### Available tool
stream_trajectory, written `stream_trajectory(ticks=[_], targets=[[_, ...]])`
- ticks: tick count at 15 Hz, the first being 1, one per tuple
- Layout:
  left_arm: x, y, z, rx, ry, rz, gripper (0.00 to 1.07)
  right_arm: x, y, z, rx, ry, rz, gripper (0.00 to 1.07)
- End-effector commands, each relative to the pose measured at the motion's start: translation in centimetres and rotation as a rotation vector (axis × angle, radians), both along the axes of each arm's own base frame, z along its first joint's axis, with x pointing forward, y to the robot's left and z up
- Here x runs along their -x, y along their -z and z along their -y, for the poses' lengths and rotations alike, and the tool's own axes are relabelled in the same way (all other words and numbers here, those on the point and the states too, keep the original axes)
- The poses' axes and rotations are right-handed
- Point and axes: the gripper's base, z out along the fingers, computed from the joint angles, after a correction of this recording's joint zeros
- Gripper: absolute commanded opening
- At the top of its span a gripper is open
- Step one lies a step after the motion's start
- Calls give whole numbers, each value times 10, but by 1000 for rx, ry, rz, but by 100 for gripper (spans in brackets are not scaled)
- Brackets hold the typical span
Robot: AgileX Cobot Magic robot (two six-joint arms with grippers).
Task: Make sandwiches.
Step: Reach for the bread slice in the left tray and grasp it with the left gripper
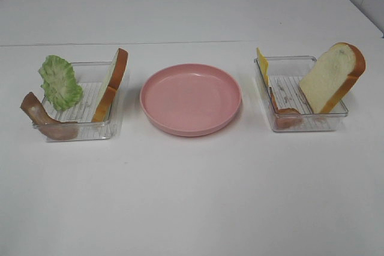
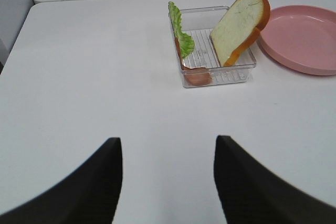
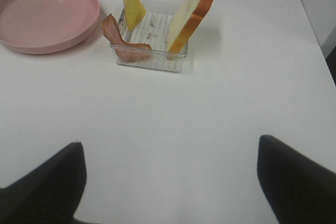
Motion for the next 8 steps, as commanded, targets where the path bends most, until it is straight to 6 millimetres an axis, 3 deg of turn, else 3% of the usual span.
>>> stream_trajectory(ticks=[1, 8], targets=[[3, 0, 1, 5, 3, 30, 51, 1, 0, 0, -2, 11, 18, 78], [3, 0, 1, 5, 3, 30, 51, 1, 0, 0, -2, 11, 18, 78]])
